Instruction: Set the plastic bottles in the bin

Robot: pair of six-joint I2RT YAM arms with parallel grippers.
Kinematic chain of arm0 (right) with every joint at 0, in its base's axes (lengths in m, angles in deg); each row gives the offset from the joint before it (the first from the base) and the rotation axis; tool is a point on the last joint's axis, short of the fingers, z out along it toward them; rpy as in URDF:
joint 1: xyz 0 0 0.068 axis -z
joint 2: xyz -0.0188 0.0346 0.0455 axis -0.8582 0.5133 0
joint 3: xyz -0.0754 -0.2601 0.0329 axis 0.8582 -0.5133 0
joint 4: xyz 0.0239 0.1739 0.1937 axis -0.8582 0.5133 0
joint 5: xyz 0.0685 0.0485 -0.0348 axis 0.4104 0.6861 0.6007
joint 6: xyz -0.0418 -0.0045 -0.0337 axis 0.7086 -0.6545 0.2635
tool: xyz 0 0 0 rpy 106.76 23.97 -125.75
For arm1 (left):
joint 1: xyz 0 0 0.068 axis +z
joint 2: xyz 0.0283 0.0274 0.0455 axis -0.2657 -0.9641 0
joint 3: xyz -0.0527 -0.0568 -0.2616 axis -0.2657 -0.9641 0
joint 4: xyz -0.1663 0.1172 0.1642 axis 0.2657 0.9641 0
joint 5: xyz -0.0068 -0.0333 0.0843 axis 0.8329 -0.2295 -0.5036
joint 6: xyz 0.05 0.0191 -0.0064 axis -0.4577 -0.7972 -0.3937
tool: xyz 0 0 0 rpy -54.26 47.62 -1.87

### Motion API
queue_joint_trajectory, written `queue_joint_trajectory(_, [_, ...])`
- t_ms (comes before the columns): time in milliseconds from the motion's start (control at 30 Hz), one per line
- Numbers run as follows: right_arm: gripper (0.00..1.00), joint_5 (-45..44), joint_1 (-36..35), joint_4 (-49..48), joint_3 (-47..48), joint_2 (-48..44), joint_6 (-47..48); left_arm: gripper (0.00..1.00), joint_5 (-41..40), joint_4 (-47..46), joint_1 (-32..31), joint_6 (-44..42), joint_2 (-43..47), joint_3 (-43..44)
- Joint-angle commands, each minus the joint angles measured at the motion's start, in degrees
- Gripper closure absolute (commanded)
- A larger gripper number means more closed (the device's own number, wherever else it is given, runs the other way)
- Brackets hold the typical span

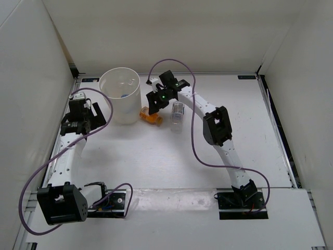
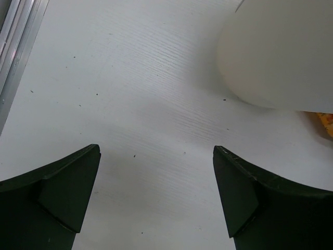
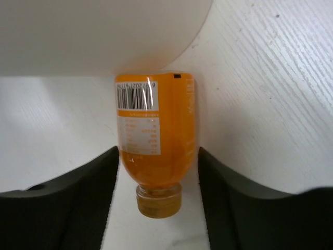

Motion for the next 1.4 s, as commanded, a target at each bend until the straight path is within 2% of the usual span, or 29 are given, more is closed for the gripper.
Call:
queue_joint_trajectory(0, [0.32,-1.18,-0.2,3.95,-0.34,0.51,1.14,0.0,1.13,-0.66,0.13,0.41,0.92,2.23])
queue_joint_trajectory(67, [0.26,-1.0,-0.2,4.48,-0.51,0.34,1.23,0.0,1.13,0.05,-0.13,0.32,1.71,2.23])
queue_joint_trajectory(100, [0.21,-0.92,-0.29,4.57,-0.6,0.25,1.15,0.0,1.13,0.57,0.04,0.24,1.89,2.4])
queue_joint_trajectory(133, [0.11,-0.92,-0.12,4.74,-0.77,-0.01,1.15,0.0,1.13,0.75,-0.04,0.24,2.24,2.14])
queue_joint_trajectory(167, [0.1,-0.48,-0.2,4.66,-0.86,-0.02,1.23,0.0,0.96,1.01,-0.04,0.24,2.33,2.32])
queue_joint_trajectory(467, [0.1,-2.85,-0.38,9.22,-1.13,-0.02,0.09,0.0,3.06,2.86,-0.04,1.55,1.8,3.11])
queue_joint_trajectory(700, [0.1,-10.05,-2.57,13.97,3.53,1.91,0.27,0.0,4.64,4.61,-0.04,2.43,1.01,4.6])
queue_joint_trajectory(800, [0.1,-10.85,-3.28,13.28,5.02,2.7,0.36,0.0,5.78,4.79,-0.04,3.22,0.57,5.22])
queue_joint_trajectory(933, [0.18,-10.06,-3.98,11.69,6.43,3.93,-0.52,0.0,7.89,3.65,-0.22,4.89,-1.01,4.78])
queue_joint_trajectory(1033, [0.19,-10.32,-3.98,11.16,6.7,4.03,-1.4,0.0,8.6,2.69,-0.13,5.42,-1.8,4.25])
queue_joint_trajectory(1133, [0.19,-10.67,-3.63,11.25,6.78,4.2,-1.93,0.0,8.6,2.24,-0.22,5.51,-1.98,3.64])
queue_joint_trajectory(1267, [0.14,-9.8,-2.32,10.28,7.05,4.29,-2.2,0.0,8.69,2.51,-0.04,5.34,-2.15,3.55])
queue_joint_trajectory(1367, [0.23,-8.3,-2.4,9.05,6.87,4.55,-1.32,0.0,8.42,2.68,-0.22,4.99,-2.24,3.64])
